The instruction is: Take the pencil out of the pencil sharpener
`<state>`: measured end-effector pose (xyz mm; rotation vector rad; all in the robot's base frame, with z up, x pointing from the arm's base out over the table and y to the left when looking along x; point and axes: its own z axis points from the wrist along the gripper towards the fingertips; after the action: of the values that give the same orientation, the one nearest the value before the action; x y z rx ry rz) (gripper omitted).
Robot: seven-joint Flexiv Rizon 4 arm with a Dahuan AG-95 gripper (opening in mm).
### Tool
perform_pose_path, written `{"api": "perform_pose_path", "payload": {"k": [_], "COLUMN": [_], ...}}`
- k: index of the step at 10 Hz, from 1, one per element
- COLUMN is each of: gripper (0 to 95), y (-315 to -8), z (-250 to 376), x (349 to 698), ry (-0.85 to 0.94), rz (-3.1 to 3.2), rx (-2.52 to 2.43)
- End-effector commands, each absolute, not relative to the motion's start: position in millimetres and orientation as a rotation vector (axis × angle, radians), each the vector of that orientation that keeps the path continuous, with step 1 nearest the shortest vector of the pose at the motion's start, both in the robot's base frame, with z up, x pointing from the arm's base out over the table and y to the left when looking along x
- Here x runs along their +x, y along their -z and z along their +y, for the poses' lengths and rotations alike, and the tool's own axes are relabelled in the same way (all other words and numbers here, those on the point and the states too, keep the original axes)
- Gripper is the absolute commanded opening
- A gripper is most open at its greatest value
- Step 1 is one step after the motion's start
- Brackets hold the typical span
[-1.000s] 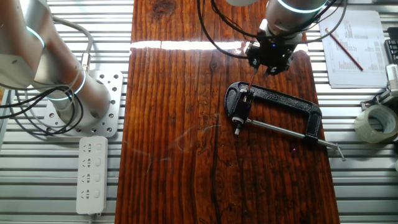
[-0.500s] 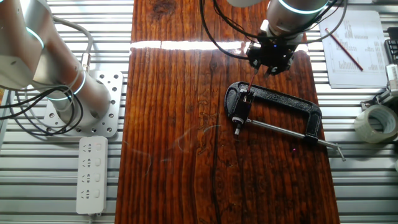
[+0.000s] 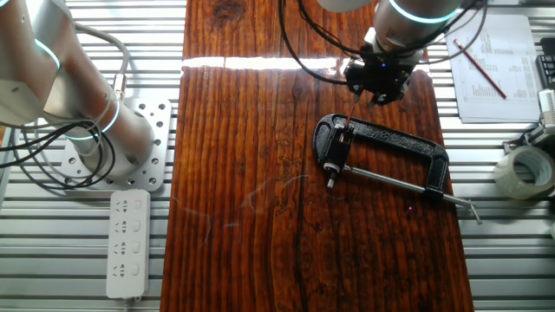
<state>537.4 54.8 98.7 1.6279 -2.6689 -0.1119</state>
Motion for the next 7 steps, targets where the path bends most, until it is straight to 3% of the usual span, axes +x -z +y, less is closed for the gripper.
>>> {"api": "perform_pose_path", "payload": {"k": [1,7], "gripper": [19.0,19.0], "y": [-99.4,-97.4], "z": [54.7,55.0], "x": [536.5,537.8], "ry": [0.119,0.084], "rz": [-2.660,-2.630], "rx": [1.634,1.644]}}
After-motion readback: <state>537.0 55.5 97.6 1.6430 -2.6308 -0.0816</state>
